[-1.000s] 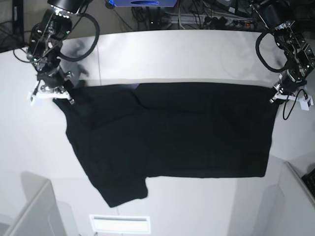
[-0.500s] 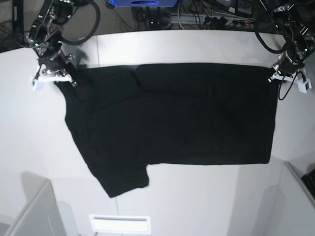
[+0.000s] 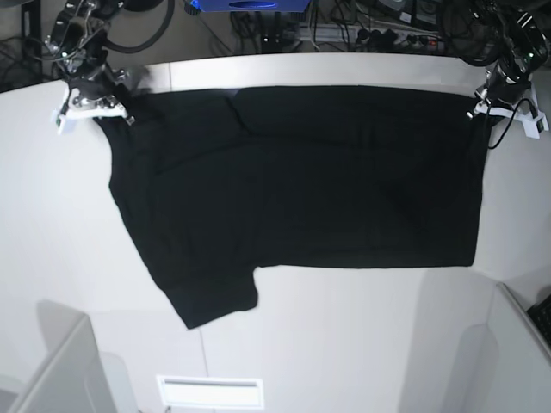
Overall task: Fold the T-shirt properly
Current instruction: 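Grasp the folded edge with both grippers and drag it toward the robot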
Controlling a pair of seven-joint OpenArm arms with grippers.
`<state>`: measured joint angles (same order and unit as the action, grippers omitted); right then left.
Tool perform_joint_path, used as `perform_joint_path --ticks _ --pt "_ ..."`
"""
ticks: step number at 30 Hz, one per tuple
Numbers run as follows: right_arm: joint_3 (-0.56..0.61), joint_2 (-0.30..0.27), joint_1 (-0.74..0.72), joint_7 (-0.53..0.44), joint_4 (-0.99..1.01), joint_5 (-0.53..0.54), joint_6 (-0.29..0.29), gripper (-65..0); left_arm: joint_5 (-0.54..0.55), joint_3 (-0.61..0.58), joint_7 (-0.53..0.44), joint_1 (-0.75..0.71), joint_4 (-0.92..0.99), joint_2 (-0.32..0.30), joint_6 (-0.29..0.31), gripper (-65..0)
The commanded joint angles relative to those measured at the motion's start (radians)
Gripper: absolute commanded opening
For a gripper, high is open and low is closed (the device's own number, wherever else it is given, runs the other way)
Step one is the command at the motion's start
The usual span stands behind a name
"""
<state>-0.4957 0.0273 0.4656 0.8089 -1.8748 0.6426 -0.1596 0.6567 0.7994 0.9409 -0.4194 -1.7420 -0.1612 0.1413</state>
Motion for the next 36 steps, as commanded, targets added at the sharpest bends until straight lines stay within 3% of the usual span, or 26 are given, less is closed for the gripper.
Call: perform_joint_path --ticks 1,13,29,31,36 --pt "-0.005 -0.008 0.014 -0.013 -0.019 0.003 0.002 -65.0 0.004 0.013 -0.012 -0.009 -0.020 -0.016 0.001 -65.0" --pt "0.001 -0.008 0.080 -0.013 -0.022 0.003 0.002 -65.0 0.010 0.018 -0.013 -0.089 -0.020 -0.010 0.001 -65.0" --pt "-0.005 -0.008 0.101 -0.012 -0.029 0.003 0.002 -65.0 0.010 0.018 -0.012 -0.091 -0.016 -0.008 0.001 -65.0" --pt "-0.005 -0.008 0.101 -0.012 -0.029 0.003 0.002 -65.0 0.010 0.019 -0.012 -0.091 -0.016 -0.008 0.001 -53.8" --pt "-0.007 -0.008 0.121 -0.016 -0.067 0.003 0.002 -34.1 0.010 0.021 -0.016 -0.106 -0.023 -0.008 0.001 -26.5"
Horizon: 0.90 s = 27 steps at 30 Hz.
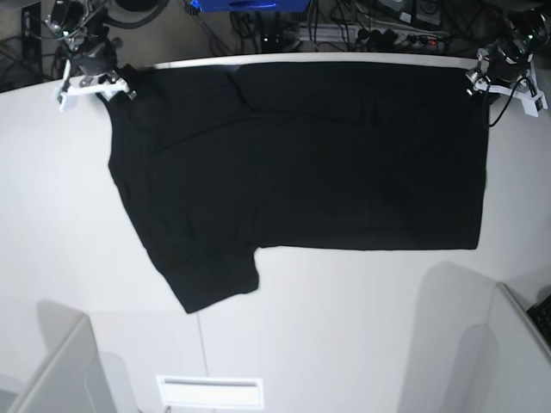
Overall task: Fold the T-shirt properly
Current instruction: 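Grasp the folded edge with both grippers and drag it toward the robot, then move the right gripper down to the shirt's hem corner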
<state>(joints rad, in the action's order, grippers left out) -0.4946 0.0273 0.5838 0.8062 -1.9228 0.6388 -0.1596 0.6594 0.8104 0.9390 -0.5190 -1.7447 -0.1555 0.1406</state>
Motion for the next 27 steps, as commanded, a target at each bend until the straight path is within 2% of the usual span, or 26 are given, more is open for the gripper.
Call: perform_joint_path --ticks 1,4,11,16,19,22,27 --pt "-0.008 -0.008 0.005 -0.014 -0.027 0.006 0.002 -31.8 0.006 0.017 -0.015 -0.007 -0.021 -0.014 0.001 -22.2" --pt "-0.031 -0.007 0.005 -0.011 -0.040 0.006 0.002 -31.8 0.007 0.086 -0.010 -0.005 -0.021 -0.013 0.001 -16.0" --pt "-0.143 -0.007 0.002 -0.011 -0.076 0.006 0.002 -31.8 0.004 0.269 -0.010 0.004 -0.074 -0.013 0.001 -15.5" --pt "-0.144 -0.016 -0.037 -0.011 -0.076 0.006 0.005 -31.7 0.004 0.283 -0.008 0.038 -0.143 -0.016 0.001 -15.6" --pt "-0.098 -0.020 -0.089 -0.011 -0.074 0.005 0.007 -31.5 0.001 0.258 -0.008 0.072 -0.159 -0.016 0.001 -16.8" --pt "-0.022 -0.073 -0.147 -0.011 -0.071 0.005 0.007 -31.5 0.001 0.212 -0.008 0.101 -0.163 -0.023 0.001 -26.7" --pt "0.109 -0.158 -0.299 -0.014 -0.053 0.000 0.007 -31.5 0.000 0.155 -0.008 0.141 -0.160 -0.037 0.001 -52.0"
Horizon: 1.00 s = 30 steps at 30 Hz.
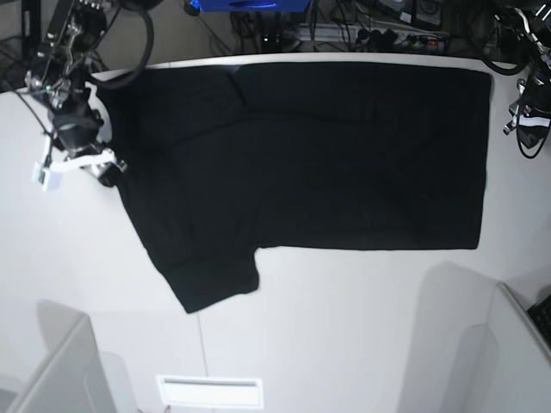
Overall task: Fold the T-shirt properly
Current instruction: 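Move the right gripper down to the shirt's hem corner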
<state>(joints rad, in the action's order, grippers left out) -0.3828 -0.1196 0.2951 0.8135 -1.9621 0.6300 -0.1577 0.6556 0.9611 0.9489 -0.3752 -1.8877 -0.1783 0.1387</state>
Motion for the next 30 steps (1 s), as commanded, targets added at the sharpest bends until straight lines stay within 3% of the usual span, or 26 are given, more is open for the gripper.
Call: perform_joint_path --ticks 1,3,12,26,30 --pt "0.014 -0.025 -0.050 -0.019 -0.001 0.009 0.005 -31.5 0.003 0.003 -0.018 0.003 -0.017 -0.014 0.003 -56.1" --pt "0.040 -0.048 -0.126 -0.018 0.033 0.009 0.005 -31.5 0.003 0.003 -0.018 0.011 -0.017 -0.014 0.003 -65.0" --pt "0.160 -0.105 -0.380 -0.016 0.294 0.009 0.005 -30.9 0.003 0.012 -0.018 -0.009 -0.016 -0.011 0.003 -65.0" --pt "0.382 -0.107 -0.748 -0.049 0.831 0.009 0.005 -30.6 0.003 0.015 -0.020 -0.028 -0.014 -0.010 0.003 -65.0" --pt "0.488 -0.116 -0.831 -0.158 1.007 0.009 0.005 -22.4 0.003 0.066 -0.020 -0.028 -0.014 -0.008 0.003 -65.0"
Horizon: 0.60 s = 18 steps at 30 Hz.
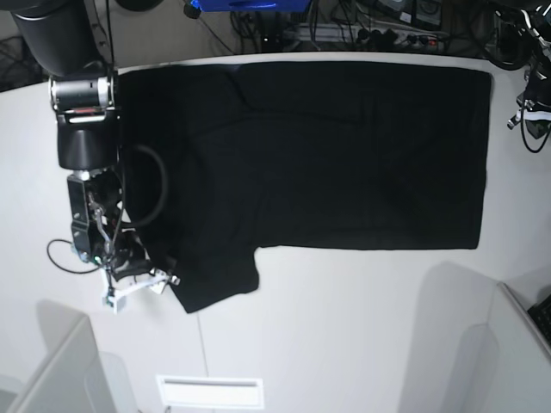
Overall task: Fold the T-shirt properly
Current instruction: 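Move the right gripper down to the shirt's hem corner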
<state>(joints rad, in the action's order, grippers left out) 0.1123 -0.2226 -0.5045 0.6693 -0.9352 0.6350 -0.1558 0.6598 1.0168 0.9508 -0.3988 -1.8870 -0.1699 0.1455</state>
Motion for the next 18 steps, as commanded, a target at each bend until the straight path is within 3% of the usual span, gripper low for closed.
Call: perform_joint_path --ticks 1,6,9,13,18 --pt "0.019 -0.018 -0.050 -0.032 0.021 0.004 0.003 -21.0 -0.001 0.023 -0.022 -0.004 -0.015 -0.016 -0.004 -65.0" --pt "0.117 -0.022 -0.099 -0.128 0.155 0.004 0.003 -21.0 -0.001 0.067 -0.022 -0.004 -0.012 -0.016 -0.004 -65.0" --pt "0.157 -0.018 -0.112 -0.139 0.183 0.004 0.006 -21.0 -0.001 0.072 -0.022 -0.004 -0.012 -0.018 -0.004 -65.0" --pt "0.191 -0.013 -0.112 -0.144 0.186 0.004 0.109 -21.5 -0.001 0.064 -0.022 -0.004 -0.012 -0.018 -0.004 -65.0" --pt "0.189 -0.002 -0.112 -0.145 0.187 0.004 0.120 -28.7 -0.001 0.064 -0.022 -0.004 -0.012 -0.018 -0.004 -65.0"
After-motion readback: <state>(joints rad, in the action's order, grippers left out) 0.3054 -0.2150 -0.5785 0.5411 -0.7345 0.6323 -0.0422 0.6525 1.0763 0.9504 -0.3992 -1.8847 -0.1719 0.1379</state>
